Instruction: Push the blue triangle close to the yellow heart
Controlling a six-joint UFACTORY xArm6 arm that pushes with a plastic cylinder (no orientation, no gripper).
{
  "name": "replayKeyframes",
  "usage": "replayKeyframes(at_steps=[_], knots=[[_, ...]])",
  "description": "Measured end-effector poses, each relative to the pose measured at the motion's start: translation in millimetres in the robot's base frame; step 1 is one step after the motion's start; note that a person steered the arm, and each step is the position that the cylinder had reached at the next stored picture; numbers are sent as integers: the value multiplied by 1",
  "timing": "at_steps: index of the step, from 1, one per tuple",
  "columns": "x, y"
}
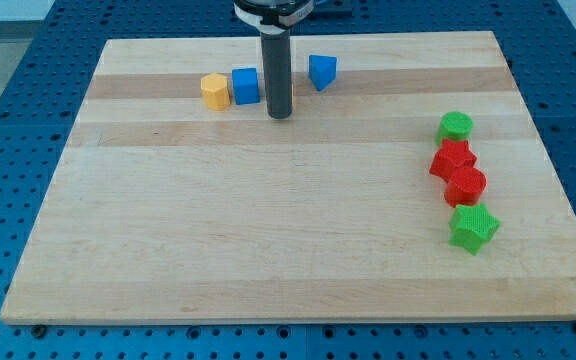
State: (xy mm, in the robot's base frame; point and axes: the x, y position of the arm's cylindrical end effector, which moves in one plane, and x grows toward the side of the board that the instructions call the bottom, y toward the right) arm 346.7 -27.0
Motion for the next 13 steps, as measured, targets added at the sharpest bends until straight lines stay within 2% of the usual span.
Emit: replayKeyframes(at_steps=[2,3,4,5,6,7,9,13], knots=[[-6,3],[11,70],[0,142],[-11,144],[-97,132],[-140,119],[-130,93],[-77,75]])
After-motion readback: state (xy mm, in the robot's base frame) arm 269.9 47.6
